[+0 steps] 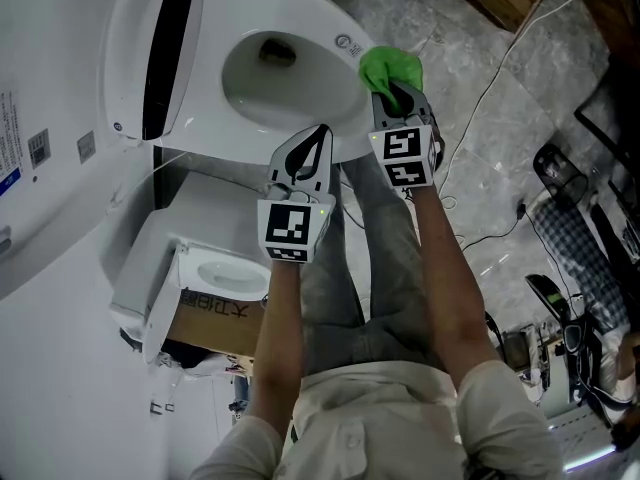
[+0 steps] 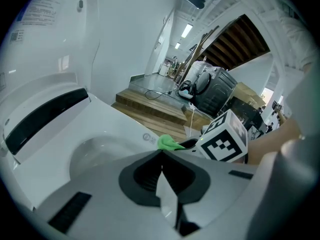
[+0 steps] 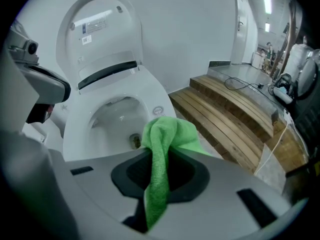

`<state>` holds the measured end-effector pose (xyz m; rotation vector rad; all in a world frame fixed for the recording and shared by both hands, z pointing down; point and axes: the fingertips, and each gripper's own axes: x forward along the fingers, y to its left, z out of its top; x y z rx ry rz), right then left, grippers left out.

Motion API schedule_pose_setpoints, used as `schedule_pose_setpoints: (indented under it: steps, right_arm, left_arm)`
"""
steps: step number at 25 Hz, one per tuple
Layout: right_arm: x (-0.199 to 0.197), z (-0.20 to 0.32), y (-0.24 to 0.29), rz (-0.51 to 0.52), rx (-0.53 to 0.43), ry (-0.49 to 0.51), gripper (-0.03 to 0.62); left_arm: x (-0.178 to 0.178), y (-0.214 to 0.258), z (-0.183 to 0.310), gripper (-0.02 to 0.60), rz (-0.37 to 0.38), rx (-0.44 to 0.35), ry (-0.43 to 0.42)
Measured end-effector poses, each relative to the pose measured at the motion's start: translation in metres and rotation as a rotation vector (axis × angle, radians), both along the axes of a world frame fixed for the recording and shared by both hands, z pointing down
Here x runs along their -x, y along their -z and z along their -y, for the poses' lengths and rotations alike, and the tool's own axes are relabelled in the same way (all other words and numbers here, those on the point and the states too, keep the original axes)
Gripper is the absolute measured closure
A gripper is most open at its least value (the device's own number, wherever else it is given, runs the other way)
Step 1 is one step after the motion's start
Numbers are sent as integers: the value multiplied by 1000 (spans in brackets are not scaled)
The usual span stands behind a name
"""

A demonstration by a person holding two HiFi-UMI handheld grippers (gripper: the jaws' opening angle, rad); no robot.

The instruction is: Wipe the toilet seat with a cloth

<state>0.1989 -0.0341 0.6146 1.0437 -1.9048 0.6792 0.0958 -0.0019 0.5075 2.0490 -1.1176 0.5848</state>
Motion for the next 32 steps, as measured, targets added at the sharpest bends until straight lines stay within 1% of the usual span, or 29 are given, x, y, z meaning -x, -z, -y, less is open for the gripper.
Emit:
schedule_pose_setpoints:
  steps: [7,15,26,32]
  right_arm:
    - [11,17,0,-23,-10,24,543]
    - [29,38,2,-43,-39,65,543]
    - [54,62,3,-52,-56,107,543]
    - [74,79,3,-51,-69,142,543]
  left_arm:
    - [14,2,15,569,-7,-15,15]
    - [34,3,27,569,-15,-27,54]
    - [59,3,48,569,-21,-52,99]
    - [76,5,57,569,-17,-64,130]
